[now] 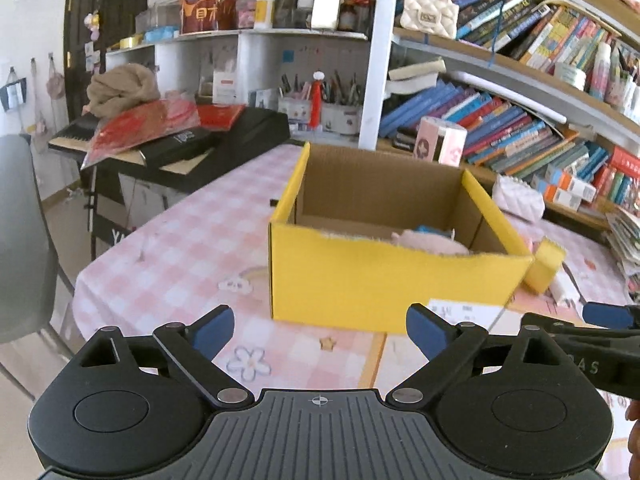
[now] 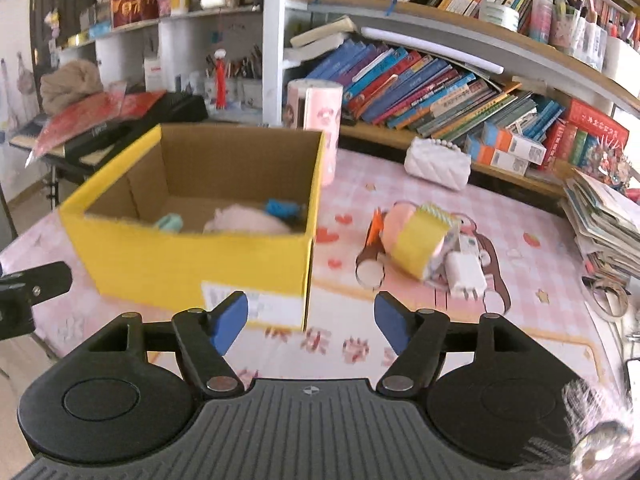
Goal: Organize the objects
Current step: 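Withdraw both open tools from the box toward the tape and charger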
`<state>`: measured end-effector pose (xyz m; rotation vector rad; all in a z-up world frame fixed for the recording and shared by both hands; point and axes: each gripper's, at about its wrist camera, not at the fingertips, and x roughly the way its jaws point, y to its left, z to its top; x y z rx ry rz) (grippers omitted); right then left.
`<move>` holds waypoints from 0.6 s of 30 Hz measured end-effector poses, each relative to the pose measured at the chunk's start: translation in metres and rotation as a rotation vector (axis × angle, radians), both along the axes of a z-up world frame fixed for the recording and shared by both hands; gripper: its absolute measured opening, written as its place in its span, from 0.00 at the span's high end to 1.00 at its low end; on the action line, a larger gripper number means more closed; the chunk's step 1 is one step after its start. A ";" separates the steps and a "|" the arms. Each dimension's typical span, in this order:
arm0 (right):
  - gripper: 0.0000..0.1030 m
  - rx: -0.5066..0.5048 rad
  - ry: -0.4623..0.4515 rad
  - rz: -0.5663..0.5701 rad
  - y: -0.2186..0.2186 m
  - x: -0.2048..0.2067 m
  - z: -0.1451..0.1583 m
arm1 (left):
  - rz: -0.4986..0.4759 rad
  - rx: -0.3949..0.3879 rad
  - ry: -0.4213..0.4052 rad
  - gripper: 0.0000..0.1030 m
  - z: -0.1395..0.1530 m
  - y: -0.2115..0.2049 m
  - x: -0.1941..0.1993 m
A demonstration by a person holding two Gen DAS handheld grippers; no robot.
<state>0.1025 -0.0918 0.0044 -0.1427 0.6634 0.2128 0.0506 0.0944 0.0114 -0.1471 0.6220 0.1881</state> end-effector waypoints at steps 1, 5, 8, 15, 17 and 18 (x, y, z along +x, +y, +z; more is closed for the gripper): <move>0.31 -0.004 0.000 0.005 0.001 -0.005 -0.001 | -0.004 0.007 0.001 0.08 0.000 -0.001 -0.004; 0.29 -0.016 0.014 0.023 0.004 -0.022 -0.006 | -0.018 0.020 0.012 0.08 -0.003 -0.006 -0.016; 0.28 -0.027 0.029 0.026 0.004 -0.031 -0.009 | -0.030 0.021 0.025 0.07 -0.005 -0.008 -0.022; 0.21 -0.041 0.050 -0.015 -0.002 -0.047 -0.016 | -0.087 0.038 0.073 0.07 -0.012 -0.017 -0.030; 0.20 -0.040 0.055 -0.036 -0.005 -0.051 -0.017 | -0.103 0.042 0.085 0.07 -0.013 -0.019 -0.031; 0.19 -0.039 0.057 -0.044 -0.007 -0.052 -0.018 | -0.110 0.044 0.092 0.07 -0.014 -0.020 -0.032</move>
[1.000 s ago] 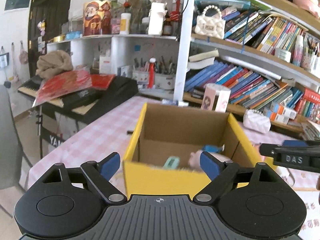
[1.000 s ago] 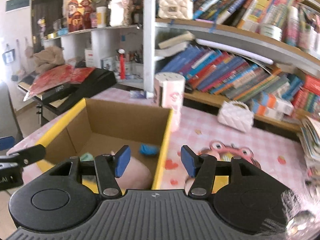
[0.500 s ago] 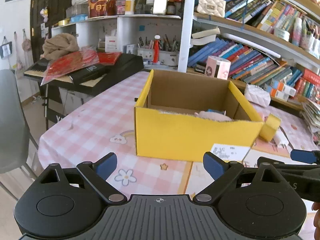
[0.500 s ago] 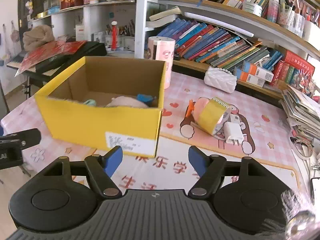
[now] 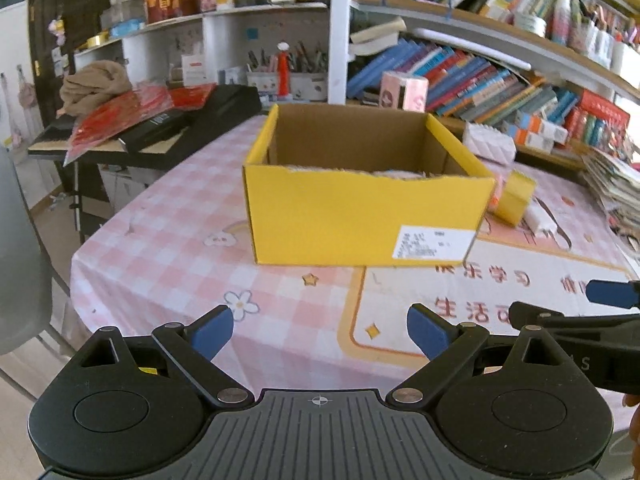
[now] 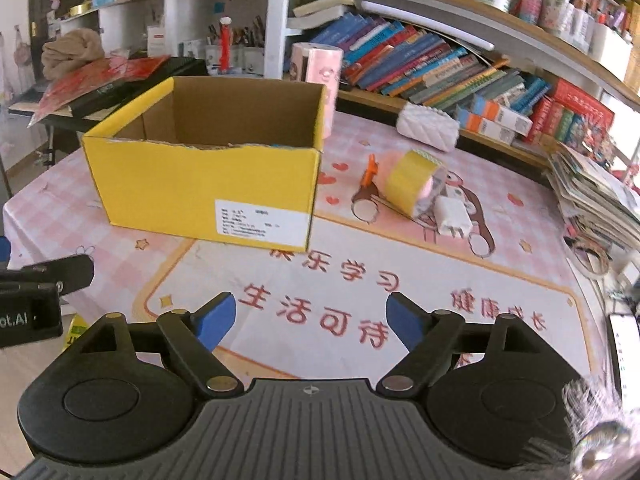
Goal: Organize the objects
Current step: 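Withdraw both open tools from the box toward the tape and charger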
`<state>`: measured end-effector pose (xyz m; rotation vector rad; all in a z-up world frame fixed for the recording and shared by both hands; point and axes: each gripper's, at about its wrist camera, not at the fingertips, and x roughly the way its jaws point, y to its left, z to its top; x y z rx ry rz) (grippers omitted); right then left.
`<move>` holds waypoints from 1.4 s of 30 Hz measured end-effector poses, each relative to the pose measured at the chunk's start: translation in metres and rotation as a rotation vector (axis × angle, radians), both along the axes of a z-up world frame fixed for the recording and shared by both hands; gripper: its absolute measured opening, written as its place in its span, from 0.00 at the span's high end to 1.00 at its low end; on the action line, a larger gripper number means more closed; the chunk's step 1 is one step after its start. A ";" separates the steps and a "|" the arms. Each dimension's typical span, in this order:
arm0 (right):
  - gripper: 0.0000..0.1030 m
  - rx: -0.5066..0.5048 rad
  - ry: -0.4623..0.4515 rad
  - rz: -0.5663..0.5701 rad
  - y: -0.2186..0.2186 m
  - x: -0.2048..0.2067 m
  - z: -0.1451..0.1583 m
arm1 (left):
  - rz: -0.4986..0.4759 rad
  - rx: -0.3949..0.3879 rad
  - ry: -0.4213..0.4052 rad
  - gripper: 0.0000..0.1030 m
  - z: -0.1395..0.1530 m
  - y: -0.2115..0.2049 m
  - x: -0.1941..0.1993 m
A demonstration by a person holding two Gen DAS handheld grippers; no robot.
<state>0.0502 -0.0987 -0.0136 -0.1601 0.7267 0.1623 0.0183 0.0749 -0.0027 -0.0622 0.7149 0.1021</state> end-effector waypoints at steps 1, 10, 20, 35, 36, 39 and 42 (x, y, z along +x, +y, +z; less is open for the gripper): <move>0.19 -0.001 0.002 -0.007 -0.001 -0.002 -0.001 | -0.006 0.000 0.006 0.07 -0.001 -0.001 -0.001; 0.18 -0.012 0.023 -0.075 -0.015 -0.020 -0.008 | -0.086 0.000 0.044 0.07 -0.009 -0.016 -0.008; 0.17 -0.030 0.045 -0.165 -0.042 -0.038 -0.014 | -0.178 -0.028 0.061 0.07 -0.015 -0.042 -0.009; 0.17 -0.026 0.051 -0.347 -0.098 -0.042 -0.014 | -0.353 -0.018 0.050 0.07 -0.014 -0.101 0.015; 0.17 -0.026 0.051 -0.351 -0.099 -0.041 -0.014 | -0.359 -0.017 0.050 0.07 -0.014 -0.104 0.018; 0.17 -0.024 0.056 -0.363 -0.108 -0.035 -0.014 | -0.369 -0.014 0.050 0.07 -0.014 -0.112 0.026; 0.17 -0.014 0.059 -0.375 -0.116 -0.026 -0.013 | -0.378 -0.014 0.036 0.07 -0.011 -0.118 0.034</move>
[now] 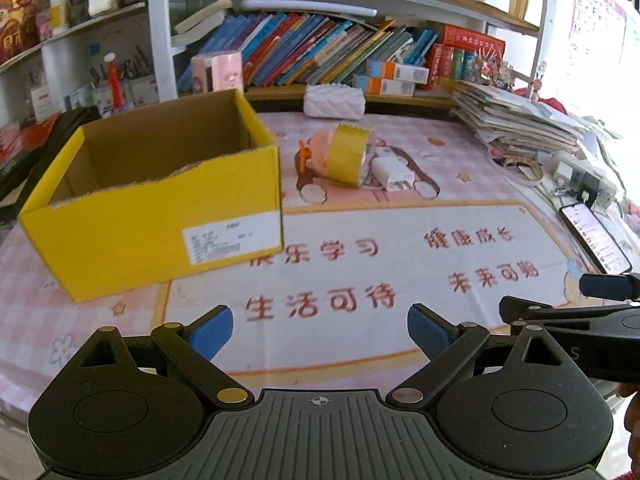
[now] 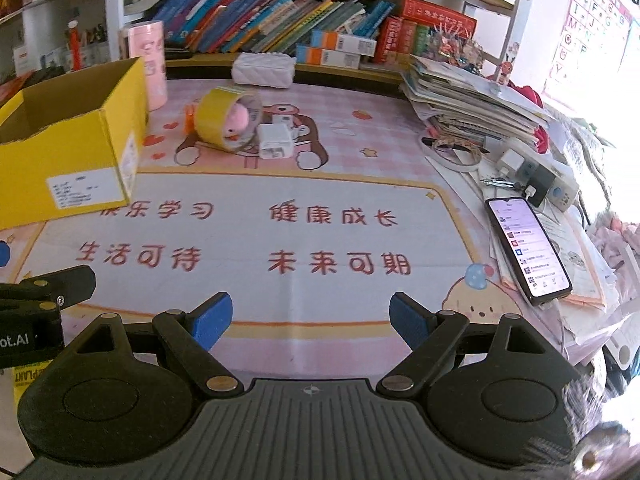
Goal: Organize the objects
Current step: 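Withdraw both open tools from the box toward the tape and charger, then grasp the yellow tape roll with the left tool while right grasps the white charger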
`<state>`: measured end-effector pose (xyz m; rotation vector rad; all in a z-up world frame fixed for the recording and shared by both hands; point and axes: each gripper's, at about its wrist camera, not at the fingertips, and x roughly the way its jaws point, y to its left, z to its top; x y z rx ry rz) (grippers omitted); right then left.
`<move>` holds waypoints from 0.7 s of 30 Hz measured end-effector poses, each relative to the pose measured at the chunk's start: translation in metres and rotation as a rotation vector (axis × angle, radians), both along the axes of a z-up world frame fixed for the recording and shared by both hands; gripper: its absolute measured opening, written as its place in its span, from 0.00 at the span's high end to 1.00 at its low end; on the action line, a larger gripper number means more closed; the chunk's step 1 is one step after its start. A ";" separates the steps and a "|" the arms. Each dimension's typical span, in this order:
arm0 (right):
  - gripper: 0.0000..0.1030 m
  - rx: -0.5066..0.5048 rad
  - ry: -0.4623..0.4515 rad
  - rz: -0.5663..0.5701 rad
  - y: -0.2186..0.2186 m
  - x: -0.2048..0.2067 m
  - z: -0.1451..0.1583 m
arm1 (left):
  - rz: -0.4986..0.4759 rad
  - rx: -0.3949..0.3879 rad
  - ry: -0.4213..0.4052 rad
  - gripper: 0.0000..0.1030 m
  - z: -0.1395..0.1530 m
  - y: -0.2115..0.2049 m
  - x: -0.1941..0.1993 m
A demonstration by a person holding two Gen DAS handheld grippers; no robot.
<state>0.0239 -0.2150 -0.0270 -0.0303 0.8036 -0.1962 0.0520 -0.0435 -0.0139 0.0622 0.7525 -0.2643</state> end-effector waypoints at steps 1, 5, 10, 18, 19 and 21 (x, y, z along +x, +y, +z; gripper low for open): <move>0.17 0.003 -0.001 -0.001 -0.003 0.004 0.000 | 0.000 -0.004 -0.006 0.07 0.001 -0.002 0.003; 0.17 0.012 -0.009 0.023 -0.009 0.020 0.003 | 0.012 -0.012 -0.022 0.07 0.004 -0.008 0.015; 0.18 0.021 -0.017 0.061 -0.017 0.041 0.006 | 0.033 -0.016 -0.024 0.07 0.005 -0.016 0.033; 0.18 0.033 -0.018 0.106 -0.031 0.076 0.007 | 0.063 -0.019 -0.026 0.07 0.004 -0.032 0.058; 0.18 0.034 -0.017 0.111 -0.033 0.081 0.007 | 0.067 -0.020 -0.025 0.07 0.004 -0.033 0.061; 0.19 0.039 -0.015 0.122 -0.038 0.089 0.006 | 0.076 -0.022 -0.027 0.07 0.004 -0.038 0.066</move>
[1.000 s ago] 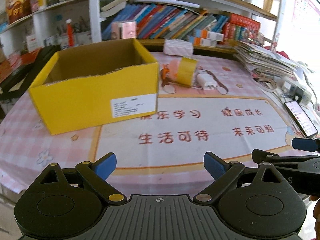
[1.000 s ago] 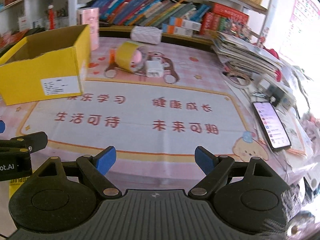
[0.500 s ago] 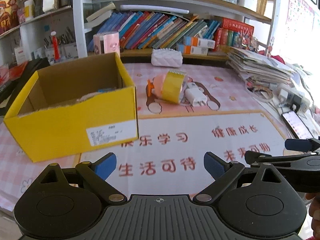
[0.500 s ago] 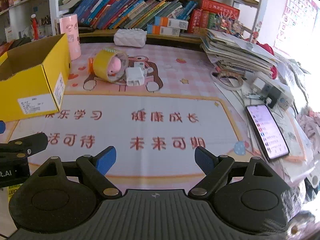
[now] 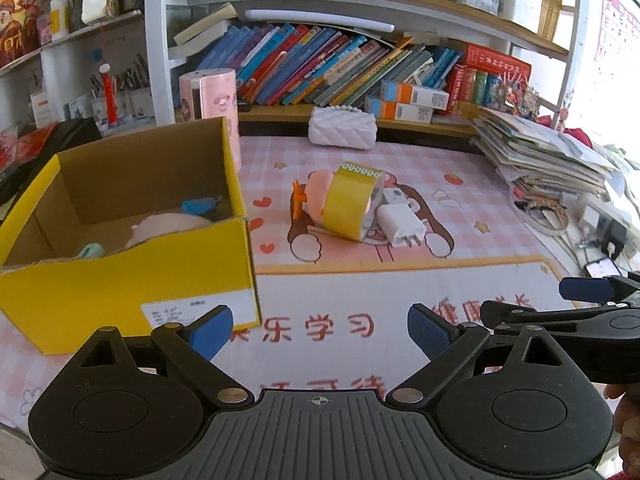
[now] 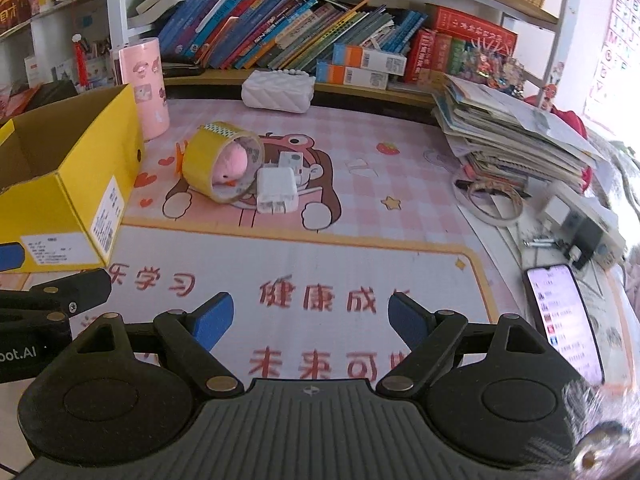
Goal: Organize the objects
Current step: 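Grasp the yellow tape roll with the left tool while right grasps the white charger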
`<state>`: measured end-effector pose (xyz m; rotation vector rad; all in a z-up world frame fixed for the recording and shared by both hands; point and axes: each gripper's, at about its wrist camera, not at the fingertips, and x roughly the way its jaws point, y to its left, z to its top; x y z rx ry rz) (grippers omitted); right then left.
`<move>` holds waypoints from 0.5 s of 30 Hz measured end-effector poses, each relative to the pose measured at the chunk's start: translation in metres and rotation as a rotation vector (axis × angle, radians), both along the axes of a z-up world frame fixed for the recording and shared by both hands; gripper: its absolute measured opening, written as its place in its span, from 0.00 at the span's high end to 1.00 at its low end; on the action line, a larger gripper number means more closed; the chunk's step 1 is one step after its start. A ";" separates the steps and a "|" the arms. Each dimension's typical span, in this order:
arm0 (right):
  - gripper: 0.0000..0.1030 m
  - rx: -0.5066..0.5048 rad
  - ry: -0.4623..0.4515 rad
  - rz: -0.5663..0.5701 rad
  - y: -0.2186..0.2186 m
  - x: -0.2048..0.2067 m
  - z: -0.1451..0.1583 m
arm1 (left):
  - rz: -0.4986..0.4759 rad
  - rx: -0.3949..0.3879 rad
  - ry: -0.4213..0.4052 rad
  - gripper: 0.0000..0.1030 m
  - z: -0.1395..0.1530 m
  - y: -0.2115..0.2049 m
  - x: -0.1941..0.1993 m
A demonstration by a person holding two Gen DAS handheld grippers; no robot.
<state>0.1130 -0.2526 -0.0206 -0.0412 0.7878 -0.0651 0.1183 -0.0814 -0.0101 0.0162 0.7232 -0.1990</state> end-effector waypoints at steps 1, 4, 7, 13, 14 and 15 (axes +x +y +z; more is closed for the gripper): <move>0.20 0.003 0.001 0.006 -0.002 0.004 0.000 | 0.006 0.000 -0.001 0.07 0.000 -0.002 0.003; 0.20 0.017 0.002 0.028 -0.008 0.015 -0.001 | 0.021 0.001 -0.003 0.07 0.001 -0.008 0.011; 0.21 0.028 -0.002 0.051 -0.012 0.024 0.000 | 0.035 0.003 -0.016 0.07 0.002 -0.013 0.017; 0.26 0.064 0.007 0.079 -0.024 0.044 -0.003 | 0.056 0.019 -0.027 0.10 0.001 -0.022 0.031; 0.27 0.073 0.011 0.079 -0.026 0.049 -0.004 | 0.058 0.020 -0.030 0.12 0.001 -0.024 0.033; 0.28 0.082 0.014 0.079 -0.027 0.052 -0.005 | 0.057 0.020 -0.029 0.17 0.000 -0.026 0.035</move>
